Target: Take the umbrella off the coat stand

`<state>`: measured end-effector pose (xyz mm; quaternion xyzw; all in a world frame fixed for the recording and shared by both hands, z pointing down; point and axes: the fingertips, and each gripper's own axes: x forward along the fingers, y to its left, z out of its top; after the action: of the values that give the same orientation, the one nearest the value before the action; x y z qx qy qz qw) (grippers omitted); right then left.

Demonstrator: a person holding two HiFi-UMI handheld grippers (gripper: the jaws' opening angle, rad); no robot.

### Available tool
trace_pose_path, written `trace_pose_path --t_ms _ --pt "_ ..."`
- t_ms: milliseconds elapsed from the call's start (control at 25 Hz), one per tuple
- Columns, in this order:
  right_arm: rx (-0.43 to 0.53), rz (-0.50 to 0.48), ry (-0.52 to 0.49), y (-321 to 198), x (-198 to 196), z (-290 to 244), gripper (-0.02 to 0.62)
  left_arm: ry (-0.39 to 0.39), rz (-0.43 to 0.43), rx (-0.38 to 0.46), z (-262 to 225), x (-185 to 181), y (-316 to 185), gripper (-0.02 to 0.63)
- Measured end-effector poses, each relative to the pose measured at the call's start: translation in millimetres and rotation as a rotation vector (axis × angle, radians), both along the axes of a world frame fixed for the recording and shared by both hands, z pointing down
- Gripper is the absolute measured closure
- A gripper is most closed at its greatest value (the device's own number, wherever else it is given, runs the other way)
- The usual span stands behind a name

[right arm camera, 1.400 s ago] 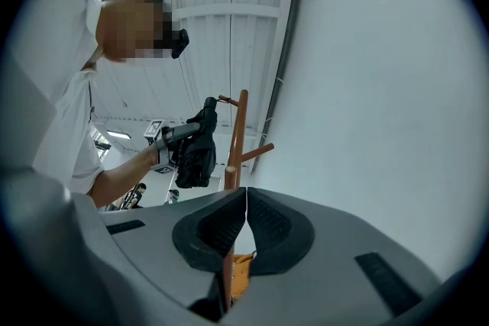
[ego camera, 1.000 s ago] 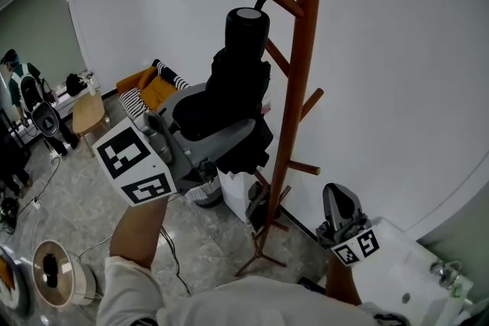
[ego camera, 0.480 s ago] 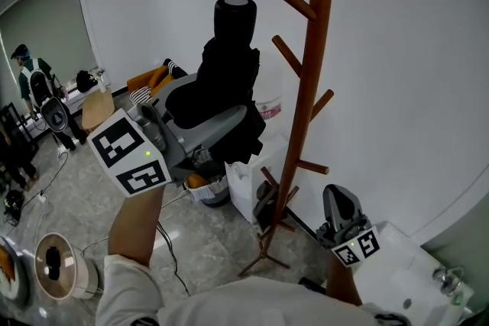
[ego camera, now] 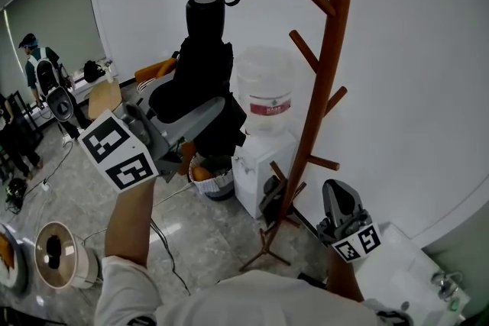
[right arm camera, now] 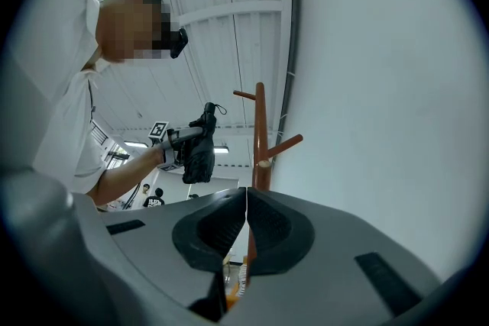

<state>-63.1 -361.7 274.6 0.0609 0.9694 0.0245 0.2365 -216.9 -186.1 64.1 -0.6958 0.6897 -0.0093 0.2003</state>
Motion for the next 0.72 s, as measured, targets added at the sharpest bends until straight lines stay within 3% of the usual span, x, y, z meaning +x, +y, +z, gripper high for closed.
trace_pose_path --t_ms 400,720 --pt "0.003 -0.048 0.048 13 -20 8 0.58 0.122 -0.088 -0.035 60 -42 26 0.36" --pt "-0.003 -0.09 0.092 23 -34 20 0.58 0.188 -0.143 -0.06 125 -52 28 0.36"
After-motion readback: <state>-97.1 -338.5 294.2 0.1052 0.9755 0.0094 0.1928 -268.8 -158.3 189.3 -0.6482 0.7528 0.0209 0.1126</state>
